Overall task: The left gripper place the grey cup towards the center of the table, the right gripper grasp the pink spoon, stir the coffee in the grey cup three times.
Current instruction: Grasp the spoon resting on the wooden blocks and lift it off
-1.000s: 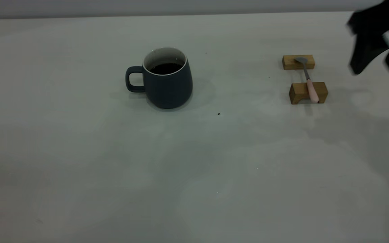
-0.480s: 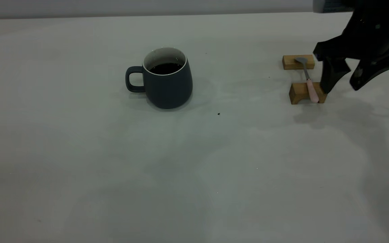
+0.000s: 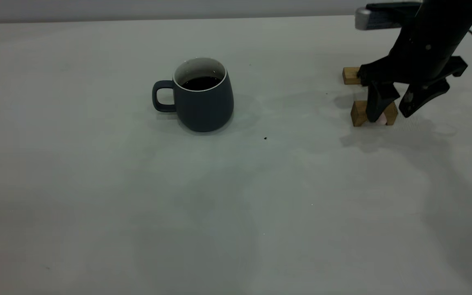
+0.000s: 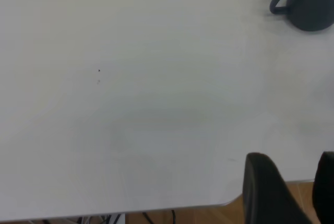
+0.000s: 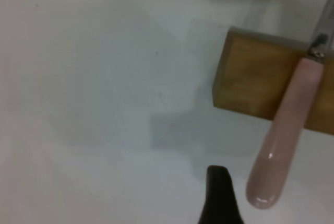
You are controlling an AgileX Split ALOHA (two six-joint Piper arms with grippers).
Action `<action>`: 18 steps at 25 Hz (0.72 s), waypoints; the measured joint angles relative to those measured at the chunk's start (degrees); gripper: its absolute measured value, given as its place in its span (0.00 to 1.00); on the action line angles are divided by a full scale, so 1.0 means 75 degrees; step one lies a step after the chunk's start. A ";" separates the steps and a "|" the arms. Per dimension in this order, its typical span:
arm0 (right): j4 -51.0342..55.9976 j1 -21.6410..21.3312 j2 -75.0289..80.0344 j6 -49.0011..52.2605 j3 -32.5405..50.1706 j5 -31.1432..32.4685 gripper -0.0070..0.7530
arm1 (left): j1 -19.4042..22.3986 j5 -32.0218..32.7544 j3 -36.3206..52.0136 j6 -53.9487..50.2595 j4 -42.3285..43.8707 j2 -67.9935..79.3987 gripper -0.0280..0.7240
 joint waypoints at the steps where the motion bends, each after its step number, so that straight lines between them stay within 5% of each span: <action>1: 0.0000 0.0000 0.0046 0.0000 0.0000 -0.0007 0.79 | 0.0000 0.0000 0.0000 0.0000 0.0000 0.0000 0.43; 7: 0.0000 0.0000 0.0324 0.0000 0.0000 -0.0233 0.75 | 0.0000 0.0000 0.0000 0.0000 0.0000 0.0000 0.43; 10: 0.0000 0.0000 0.0362 0.0000 0.0000 -0.0361 0.61 | 0.0000 0.0000 0.0000 0.0000 0.0000 0.0000 0.43; 15: -0.0013 0.0000 0.0360 0.0000 0.0000 -0.0410 0.20 | 0.0000 0.0000 0.0000 0.0000 0.0000 0.0000 0.43; 18: -0.0120 0.0000 0.0157 0.0000 0.0000 -0.0102 0.19 | 0.0000 0.0000 0.0000 0.0000 0.0000 0.0000 0.43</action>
